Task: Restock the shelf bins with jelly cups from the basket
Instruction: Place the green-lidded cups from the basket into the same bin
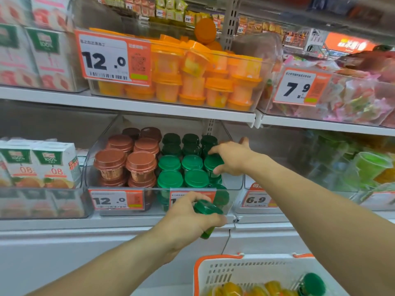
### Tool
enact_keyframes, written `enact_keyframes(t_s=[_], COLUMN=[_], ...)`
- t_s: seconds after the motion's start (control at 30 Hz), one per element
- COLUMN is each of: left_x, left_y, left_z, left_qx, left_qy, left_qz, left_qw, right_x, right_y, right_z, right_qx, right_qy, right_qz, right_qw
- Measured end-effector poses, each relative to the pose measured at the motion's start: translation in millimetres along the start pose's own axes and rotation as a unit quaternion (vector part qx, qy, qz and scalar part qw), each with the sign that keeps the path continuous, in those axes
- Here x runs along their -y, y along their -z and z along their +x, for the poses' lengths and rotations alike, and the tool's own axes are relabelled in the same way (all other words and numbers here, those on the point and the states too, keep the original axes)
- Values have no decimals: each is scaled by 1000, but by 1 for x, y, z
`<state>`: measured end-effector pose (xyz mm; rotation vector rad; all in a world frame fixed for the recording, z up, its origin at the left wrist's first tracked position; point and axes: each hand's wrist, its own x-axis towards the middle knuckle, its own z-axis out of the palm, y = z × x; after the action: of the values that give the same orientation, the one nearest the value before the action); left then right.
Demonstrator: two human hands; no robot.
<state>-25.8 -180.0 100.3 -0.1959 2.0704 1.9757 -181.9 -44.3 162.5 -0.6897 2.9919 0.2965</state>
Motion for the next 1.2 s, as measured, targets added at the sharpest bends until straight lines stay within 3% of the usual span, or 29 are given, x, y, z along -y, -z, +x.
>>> enact_keyframes(t_s=[0.37,0.47,0.53,0.57,0.63,0.7,0.9,1.0,1.07,1.13,1.2], left_x=[-3,-2,-2,-3,-5,-6,-9,-18,-23,-25,-24], left_y=[-6,-8,-9,-9,-11,-15,-24,-21,-12,-3,1], left_z=[2,5,6,5,3,3,1,2,7,11,14], left_qx=[-12,-26,-35,-40,-56,-72,-89,-172,-223,-213,-166], left_qy=[-15,-27,-55,-78,-140,-198,-259,-285,-311,-282,-207], left_qz=[-28,-45,-40,-30,5,40,99,233,350,483,580], left_qw=[999,998,997,996,989,977,957,914,855,801,770], right_x=[-2,-2,-4,-4,1,5,0,-8,-12,-12,-11], right_y=[0,10,17,20,24,19,17,23,24,24,23], right_z=[-1,-20,-43,-58,-86,-102,-111,-103,-92,-81,-71], right_qx=[4,-120,-191,-178,-69,18,-33,-88,-133,-153,-140], right_qy=[-5,19,55,66,71,63,57,25,3,-13,-7], right_qz=[9,30,152,229,331,330,379,419,428,390,305], right_qw=[1000,992,968,955,939,942,923,903,894,908,942])
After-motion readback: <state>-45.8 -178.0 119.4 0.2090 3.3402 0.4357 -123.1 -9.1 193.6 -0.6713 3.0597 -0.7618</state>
